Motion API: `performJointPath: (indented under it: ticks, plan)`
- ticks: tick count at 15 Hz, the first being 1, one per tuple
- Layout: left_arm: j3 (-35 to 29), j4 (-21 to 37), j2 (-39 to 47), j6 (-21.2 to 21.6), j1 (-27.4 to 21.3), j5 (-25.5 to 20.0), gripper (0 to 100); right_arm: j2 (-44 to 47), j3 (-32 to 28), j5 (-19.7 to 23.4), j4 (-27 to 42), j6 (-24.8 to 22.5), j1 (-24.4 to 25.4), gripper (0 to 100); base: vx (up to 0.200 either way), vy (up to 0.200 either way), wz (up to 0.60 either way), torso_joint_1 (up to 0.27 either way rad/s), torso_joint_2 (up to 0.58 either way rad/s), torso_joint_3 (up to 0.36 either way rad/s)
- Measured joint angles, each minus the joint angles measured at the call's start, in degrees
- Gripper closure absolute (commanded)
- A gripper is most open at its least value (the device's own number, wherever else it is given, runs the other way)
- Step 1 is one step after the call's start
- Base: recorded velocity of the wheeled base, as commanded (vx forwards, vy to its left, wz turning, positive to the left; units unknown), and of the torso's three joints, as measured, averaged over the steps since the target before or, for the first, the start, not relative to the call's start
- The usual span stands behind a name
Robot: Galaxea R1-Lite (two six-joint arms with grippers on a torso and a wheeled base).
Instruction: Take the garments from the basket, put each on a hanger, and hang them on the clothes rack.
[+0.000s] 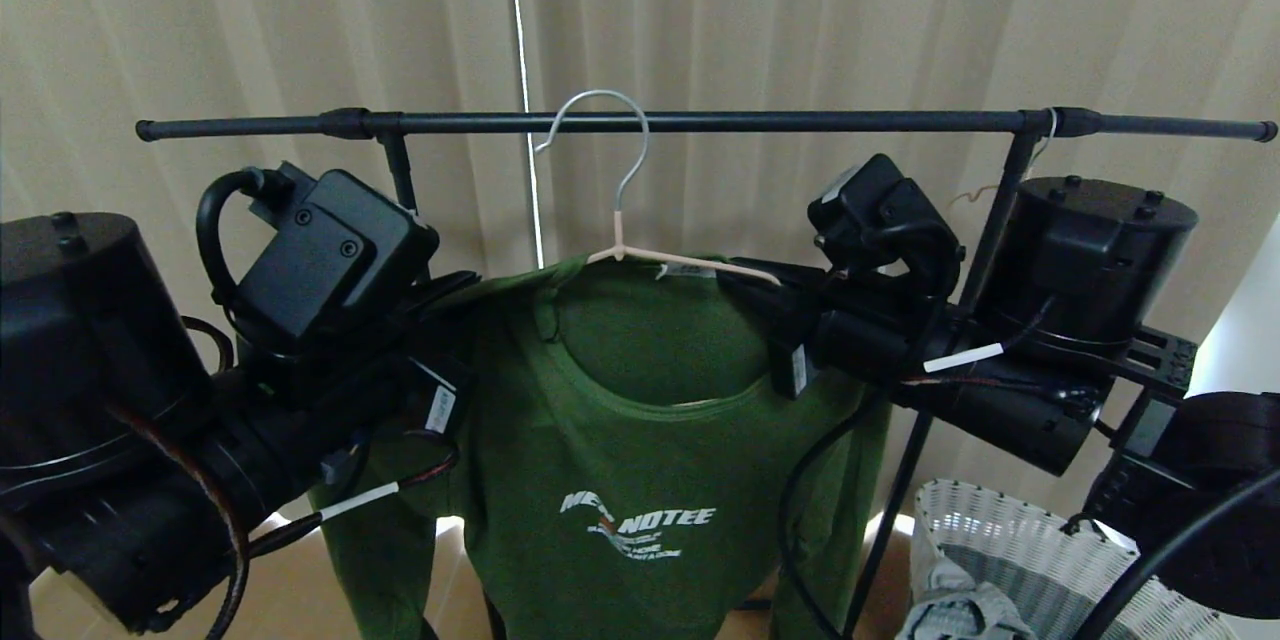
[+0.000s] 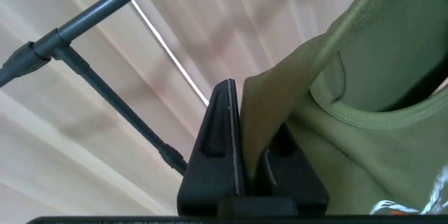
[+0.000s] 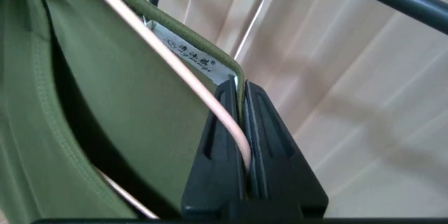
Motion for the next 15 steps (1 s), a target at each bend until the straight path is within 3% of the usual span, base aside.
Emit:
performJointPath:
  ticks: [1,6,10,15]
  plan:
    - [0.0,0.0,-0.09,-0.17,-0.02,-0.04,0,-0.66,0.5,0.0,0.0,0.0,0.0,100,0.0,0.0,0.0,0.0,0.0,0.0]
    - [0.44,-0.06,-0.63,-0.57,0.05,0.24,0,-3.8,2.77,-0.57,-0.02,0.11,-0.52,100,0.0,0.0,0.0,0.0,0.0,0.0]
    - [3.13,0.02,-2.57,-1.83,0.11,-4.14,0,-5.45,3.47,-1.04,-0.28,0.2,-3.51,100,0.0,0.0,0.0,0.0,0.0,0.0]
    - [4.62,0.11,-4.25,-3.85,1.18,-4.58,0,-8.62,5.3,-1.48,-0.27,0.3,-6.62,100,0.0,0.0,0.0,0.0,0.0,0.0]
